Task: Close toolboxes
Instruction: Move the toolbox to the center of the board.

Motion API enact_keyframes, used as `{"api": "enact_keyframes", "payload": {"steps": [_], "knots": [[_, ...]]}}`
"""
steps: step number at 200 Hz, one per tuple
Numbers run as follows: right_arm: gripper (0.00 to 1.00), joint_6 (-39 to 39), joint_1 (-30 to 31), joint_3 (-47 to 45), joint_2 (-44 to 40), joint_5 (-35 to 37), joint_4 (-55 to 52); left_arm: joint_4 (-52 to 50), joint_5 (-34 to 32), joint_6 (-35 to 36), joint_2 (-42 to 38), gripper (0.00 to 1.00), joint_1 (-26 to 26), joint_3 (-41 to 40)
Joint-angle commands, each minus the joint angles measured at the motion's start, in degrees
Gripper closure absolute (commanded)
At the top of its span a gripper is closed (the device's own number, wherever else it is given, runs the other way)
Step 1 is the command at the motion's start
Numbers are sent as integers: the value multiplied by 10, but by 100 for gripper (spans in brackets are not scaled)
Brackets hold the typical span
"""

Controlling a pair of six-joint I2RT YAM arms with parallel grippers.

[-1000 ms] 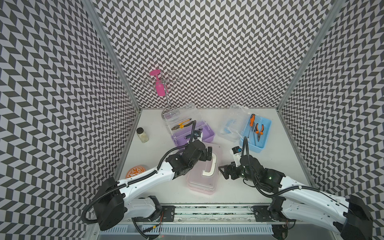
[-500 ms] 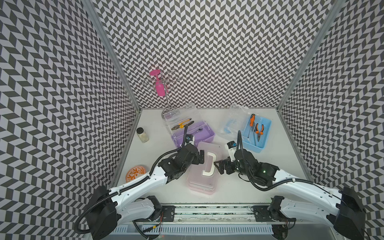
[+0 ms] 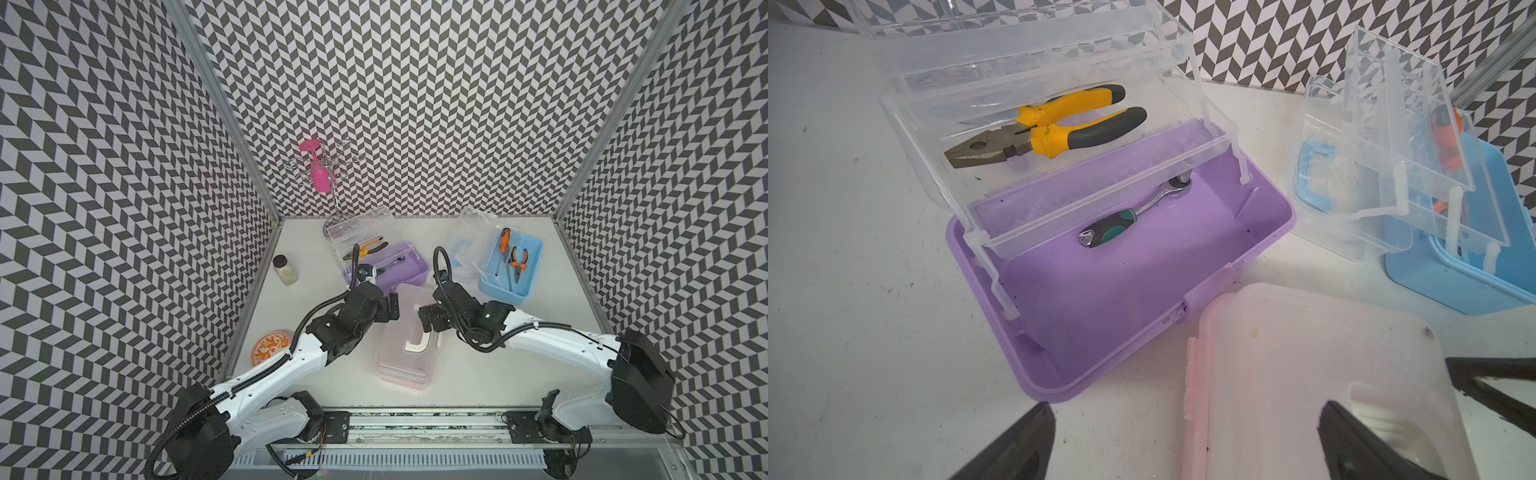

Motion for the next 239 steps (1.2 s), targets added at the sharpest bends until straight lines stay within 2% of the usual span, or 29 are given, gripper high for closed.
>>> {"api": "enact_keyframes", "payload": {"steps": [1, 60, 104, 150, 239], "knots": [[0, -11, 0, 18, 20, 35, -18, 15, 7, 0, -2, 0, 7, -8], [0, -5, -35, 46, 76, 44, 3, 21, 12, 1, -9, 0, 21, -13], [0, 2, -69, 71, 111, 12, 45, 19, 8, -1, -22, 1, 27, -13], [2, -8, -72, 115, 163, -31, 55, 14, 5, -4, -32, 1, 28, -8], [2, -7, -73, 73, 138, -25, 70, 7, -2, -5, -22, 0, 28, 1]]}}
